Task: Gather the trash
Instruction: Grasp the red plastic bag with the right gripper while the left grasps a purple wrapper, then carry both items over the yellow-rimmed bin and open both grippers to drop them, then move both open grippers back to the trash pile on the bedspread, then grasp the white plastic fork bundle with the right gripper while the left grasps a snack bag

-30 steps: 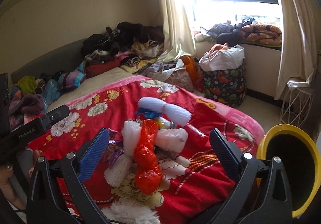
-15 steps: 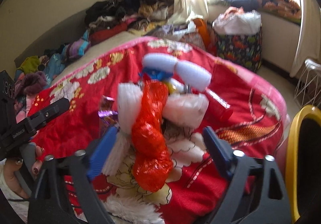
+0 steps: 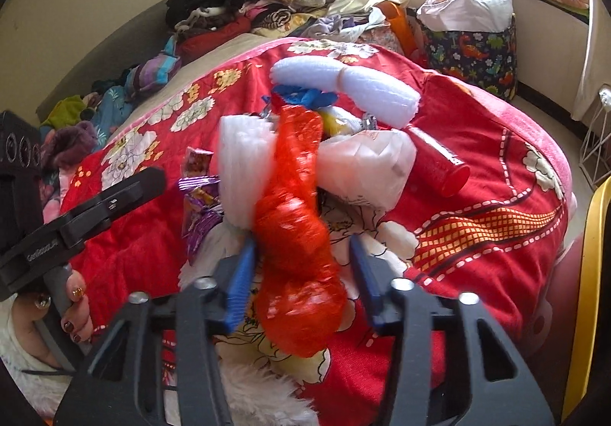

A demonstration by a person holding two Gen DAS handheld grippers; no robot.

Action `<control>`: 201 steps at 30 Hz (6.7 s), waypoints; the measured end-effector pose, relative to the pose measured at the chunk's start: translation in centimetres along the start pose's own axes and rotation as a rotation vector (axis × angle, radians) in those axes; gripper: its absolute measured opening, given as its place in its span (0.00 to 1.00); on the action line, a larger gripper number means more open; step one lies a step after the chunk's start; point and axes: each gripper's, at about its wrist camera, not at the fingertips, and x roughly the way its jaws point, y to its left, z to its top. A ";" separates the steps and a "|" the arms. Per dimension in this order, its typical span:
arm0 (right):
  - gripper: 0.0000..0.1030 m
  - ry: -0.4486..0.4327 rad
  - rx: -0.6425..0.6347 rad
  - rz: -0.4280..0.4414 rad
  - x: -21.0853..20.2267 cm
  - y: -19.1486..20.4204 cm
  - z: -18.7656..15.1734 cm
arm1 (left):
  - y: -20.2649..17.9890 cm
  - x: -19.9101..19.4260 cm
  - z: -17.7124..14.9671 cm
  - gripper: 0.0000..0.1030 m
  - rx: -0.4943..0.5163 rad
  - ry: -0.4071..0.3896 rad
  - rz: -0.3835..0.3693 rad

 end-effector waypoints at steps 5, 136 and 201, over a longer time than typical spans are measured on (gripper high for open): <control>0.30 -0.017 0.010 0.012 -0.4 -0.2 -0.1 | -0.4 1.8 0.3 0.35 0.007 0.056 0.015; 0.81 -0.450 0.389 -0.311 -20.1 -14.7 -6.1 | -19.8 3.6 2.6 0.89 0.252 -0.090 -0.140; 0.80 -0.066 0.148 -0.042 -0.8 -0.9 1.2 | 2.9 2.2 1.8 0.79 -0.154 -0.008 0.135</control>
